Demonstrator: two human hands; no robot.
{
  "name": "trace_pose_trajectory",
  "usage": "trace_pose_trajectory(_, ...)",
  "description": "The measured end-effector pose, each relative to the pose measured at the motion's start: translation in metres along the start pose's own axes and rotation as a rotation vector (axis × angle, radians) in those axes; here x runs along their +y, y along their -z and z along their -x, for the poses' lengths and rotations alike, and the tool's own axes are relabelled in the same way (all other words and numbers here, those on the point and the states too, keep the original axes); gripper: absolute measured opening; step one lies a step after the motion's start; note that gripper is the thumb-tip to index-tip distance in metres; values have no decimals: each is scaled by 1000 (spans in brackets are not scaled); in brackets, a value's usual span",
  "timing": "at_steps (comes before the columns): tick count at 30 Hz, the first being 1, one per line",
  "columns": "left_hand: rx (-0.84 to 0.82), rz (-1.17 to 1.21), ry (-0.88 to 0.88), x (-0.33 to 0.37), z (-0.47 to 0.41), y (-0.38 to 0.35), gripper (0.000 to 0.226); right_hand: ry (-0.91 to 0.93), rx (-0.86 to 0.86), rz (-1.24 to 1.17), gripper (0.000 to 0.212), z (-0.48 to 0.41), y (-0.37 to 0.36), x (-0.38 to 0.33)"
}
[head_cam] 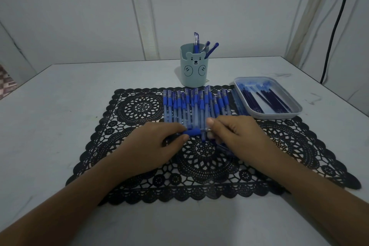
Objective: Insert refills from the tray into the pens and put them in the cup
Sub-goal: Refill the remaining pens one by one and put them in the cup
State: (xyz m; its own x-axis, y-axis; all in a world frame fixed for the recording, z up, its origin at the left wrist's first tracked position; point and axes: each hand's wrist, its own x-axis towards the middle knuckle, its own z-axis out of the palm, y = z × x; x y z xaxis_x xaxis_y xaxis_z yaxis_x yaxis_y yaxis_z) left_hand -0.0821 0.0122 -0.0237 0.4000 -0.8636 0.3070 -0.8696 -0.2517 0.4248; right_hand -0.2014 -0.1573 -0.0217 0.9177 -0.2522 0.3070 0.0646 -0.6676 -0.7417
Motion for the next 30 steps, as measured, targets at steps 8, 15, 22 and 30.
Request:
trace_pose_trajectory(8,-11,-30,-15,-1,0,2,47,77,-95,86,19,1,4,-1)
trace_pose_trajectory(15,-5,-26,-21,1,0,2,46,110,-112,101,19,1,6,0)
trace_pose_trajectory(22,7,-73,-42,1,1,1,45,107,-145,112,13,1,5,0)
trace_pose_trajectory(30,115,-209,-161,8,2,1,34,79,-83,113,38,0,2,2)
